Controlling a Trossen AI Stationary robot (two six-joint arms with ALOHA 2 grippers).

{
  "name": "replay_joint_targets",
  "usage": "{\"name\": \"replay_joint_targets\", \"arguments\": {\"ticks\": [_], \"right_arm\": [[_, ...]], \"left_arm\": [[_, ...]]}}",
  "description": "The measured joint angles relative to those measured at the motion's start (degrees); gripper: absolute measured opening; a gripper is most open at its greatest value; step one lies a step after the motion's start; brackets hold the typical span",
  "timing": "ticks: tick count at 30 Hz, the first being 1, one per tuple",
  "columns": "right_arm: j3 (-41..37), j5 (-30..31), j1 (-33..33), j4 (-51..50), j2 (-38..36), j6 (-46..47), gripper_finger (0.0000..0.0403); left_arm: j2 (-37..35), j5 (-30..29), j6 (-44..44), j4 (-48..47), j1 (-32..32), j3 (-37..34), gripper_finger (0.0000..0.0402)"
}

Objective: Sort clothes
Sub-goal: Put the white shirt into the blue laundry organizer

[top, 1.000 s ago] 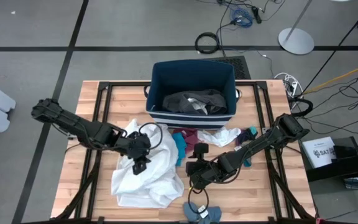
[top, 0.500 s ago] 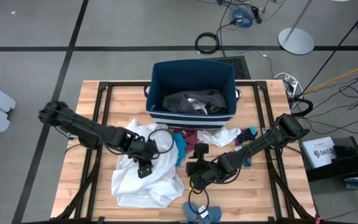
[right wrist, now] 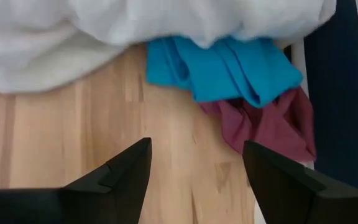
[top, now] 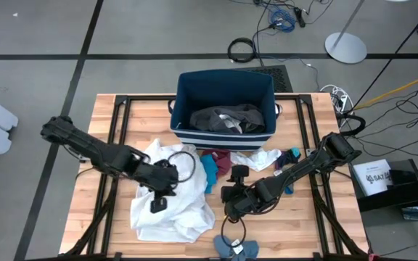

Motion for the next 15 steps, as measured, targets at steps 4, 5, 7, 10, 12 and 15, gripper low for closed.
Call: {"name": "replay_joint_targets", "arguments": {"ticks": [4,5,7,10,12,15], "right_arm": [[0.00,0.31,0.00,-0.85,0.00,0.73,0.0240],[0.00,0.34,0.00,-0.81,0.00,0.70,0.0240],[0.00,0.44,0.00,-0.81,0.00,0.60,0.0240],[0.00,1.51,0.00,-0.74,0.00,0.28,0.0240],[0.00,1.53,0.00,-0.63,0.00,0.21,0.0240],[0.00,1.55,0.00,-0.10,0.00,0.13,0.0240]], "left_arm": [[-3.97,-0.35,2.58,0.25,-2.42,5.95,0.0005],[-4.77,-0.57,3.12,0.28,-3.26,7.29,0.0004],[-6.23,-1.49,4.66,0.39,-4.91,9.30,0.0004],[-8.50,-4.46,7.14,1.09,-7.18,11.27,0.0004],[-9.75,-7.40,7.30,0.96,-8.26,11.46,0.0003],[-10.55,-10.30,7.28,-0.10,-9.17,11.44,0.0003]]}}
